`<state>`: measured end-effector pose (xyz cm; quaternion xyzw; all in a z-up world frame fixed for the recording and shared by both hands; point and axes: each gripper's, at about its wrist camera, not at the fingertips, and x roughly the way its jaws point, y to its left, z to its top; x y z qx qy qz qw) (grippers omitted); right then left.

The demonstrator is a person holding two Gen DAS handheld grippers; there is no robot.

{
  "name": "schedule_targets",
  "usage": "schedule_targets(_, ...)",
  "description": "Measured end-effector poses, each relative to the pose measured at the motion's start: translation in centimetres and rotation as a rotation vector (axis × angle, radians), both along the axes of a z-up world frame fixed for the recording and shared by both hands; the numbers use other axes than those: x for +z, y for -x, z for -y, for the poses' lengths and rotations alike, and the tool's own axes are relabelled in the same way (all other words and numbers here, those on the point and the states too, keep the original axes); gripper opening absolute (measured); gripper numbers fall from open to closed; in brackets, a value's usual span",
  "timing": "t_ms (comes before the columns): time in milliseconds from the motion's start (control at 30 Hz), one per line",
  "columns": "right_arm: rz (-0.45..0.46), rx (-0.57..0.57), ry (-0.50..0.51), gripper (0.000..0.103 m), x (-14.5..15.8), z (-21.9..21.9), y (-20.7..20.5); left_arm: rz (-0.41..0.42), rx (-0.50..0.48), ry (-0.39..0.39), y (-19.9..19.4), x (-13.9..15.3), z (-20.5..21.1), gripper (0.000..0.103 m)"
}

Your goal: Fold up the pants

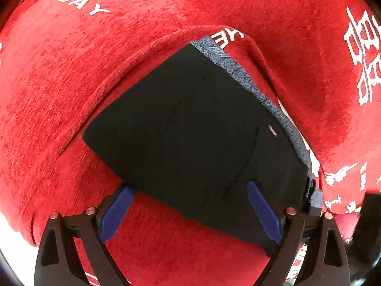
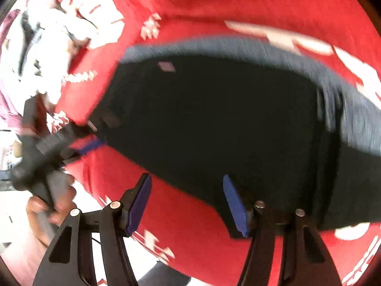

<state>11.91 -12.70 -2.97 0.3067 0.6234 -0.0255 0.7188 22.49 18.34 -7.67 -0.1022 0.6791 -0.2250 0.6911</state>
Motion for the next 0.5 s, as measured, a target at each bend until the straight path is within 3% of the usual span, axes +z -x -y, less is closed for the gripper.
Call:
schedule_targets(233, 0.146, 0.104, -0.017, 0.066, 1.2, 1.6, -10.9, 0.006, 0.009, 0.034, 0.2, -0.3, -0.1, 0.095)
schedule_targets(367, 0.143, 0.172, -0.039, 0.066, -0.7, 0.0, -17.3, 0.016, 0.008, 0.055, 0.5, -0.2, -0.7, 0.095)
schedule_targets(500, 0.097, 0.284, 0.038, 0.063, -3.4, -3.1, -22.1, 0.031, 0.008, 0.078, 0.9, -0.1, -1.3, 0.095)
